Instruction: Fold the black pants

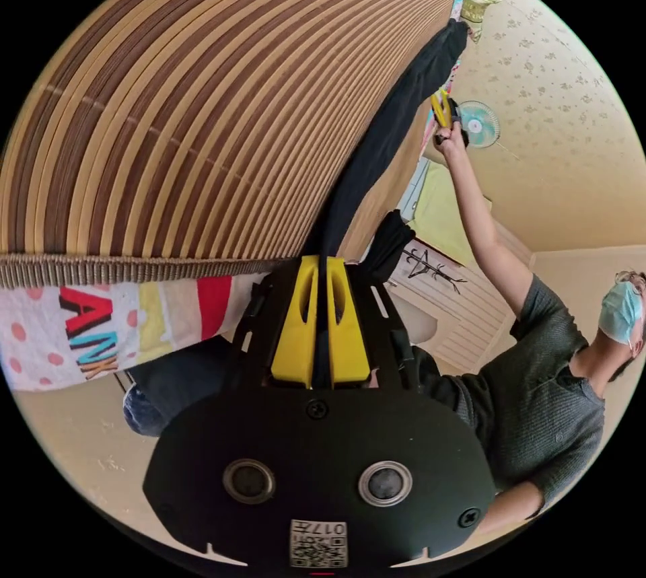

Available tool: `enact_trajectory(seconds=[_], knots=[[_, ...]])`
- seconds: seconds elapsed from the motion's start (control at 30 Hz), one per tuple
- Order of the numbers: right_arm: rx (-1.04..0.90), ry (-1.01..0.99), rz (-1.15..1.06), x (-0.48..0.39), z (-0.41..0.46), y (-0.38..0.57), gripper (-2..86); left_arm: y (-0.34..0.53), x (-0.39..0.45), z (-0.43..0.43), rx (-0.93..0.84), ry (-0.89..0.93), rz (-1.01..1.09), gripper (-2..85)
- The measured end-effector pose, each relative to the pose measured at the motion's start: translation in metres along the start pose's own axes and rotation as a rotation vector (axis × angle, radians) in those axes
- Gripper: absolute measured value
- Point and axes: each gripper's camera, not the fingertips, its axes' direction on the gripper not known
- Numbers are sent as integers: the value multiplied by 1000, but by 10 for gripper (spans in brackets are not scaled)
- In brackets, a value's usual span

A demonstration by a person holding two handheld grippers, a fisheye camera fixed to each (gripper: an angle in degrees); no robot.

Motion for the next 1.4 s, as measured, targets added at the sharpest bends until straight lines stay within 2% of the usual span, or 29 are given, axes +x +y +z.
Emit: enact_trajectory(seconds=[0.1,0.23,0.4,0.5,0.67,0.77,0.83,0.87,0.9,1.07,1.13,1.23,1.27,1.37,1.4], knots=[[-31,-150,-15,15,10,25,121,2,18,-1,-8,-64,40,-3],[-185,-163,-70,25,37,80,126,-1,24,11,-159,-50,-2,5],[-434,-193,-132,25,79,186,129,11,39,15,-237,-103,11,6],[-519,-229,-145,23,100,244,131,17,52,19,-264,-134,48,3],[-534,-388,-45,41,127,323,94,24,63,35,-374,-107,101,-1],[-530,-526,6,51,135,369,44,31,60,37,-385,-418,8,-5],[-510,-476,40,56,134,392,34,40,63,35,-361,-547,1,-4],[-513,-353,80,60,132,404,30,43,66,34,-345,-548,7,-4],[-462,-313,94,62,125,411,28,46,74,30,-304,-532,34,2],[-380,-268,151,55,119,417,23,41,126,28,-162,-543,261,44],[-365,-288,133,45,119,417,22,26,143,40,-125,-522,327,62],[-318,-434,68,27,115,420,20,1,160,59,-104,-503,380,76],[-310,-387,87,27,113,423,20,-4,163,63,-95,-509,386,77],[-302,-37,148,32,109,432,22,-24,169,85,-72,-655,367,72],[-300,-33,156,34,109,432,24,-33,164,99,-120,-722,333,64]])
